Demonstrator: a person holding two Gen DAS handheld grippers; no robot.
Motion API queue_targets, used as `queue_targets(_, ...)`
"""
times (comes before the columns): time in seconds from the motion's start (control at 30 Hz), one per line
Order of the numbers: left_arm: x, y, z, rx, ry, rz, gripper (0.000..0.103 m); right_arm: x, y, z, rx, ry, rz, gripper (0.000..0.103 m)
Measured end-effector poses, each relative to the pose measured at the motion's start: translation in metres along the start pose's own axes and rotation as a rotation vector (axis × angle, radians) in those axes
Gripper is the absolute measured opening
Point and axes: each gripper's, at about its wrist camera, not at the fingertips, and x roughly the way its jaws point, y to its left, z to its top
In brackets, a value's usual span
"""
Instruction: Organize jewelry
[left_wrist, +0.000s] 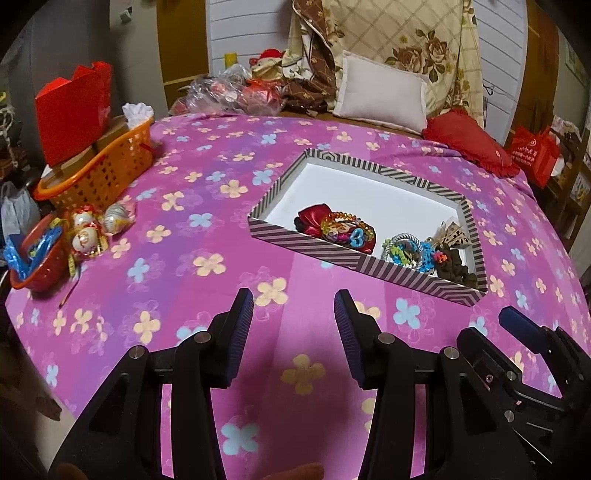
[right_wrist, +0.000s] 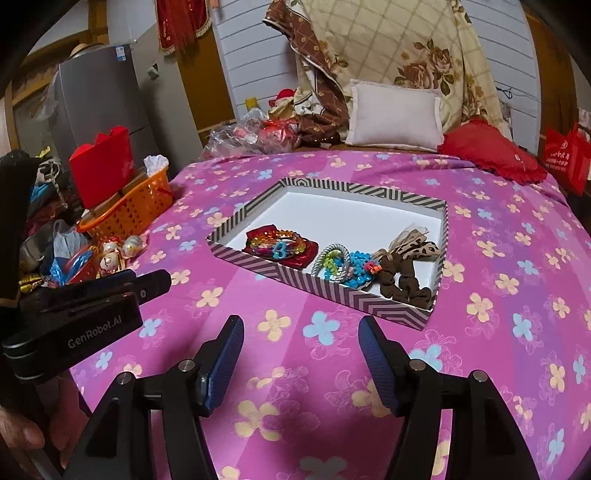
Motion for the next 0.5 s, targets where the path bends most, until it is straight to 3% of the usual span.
queue_targets(0.5,-0.02,-0.006,-0.002,0.017,-0.041,0.013,0.045,-0.016,-0.006,0.003,0.014,-0.019,-0.033,0.069)
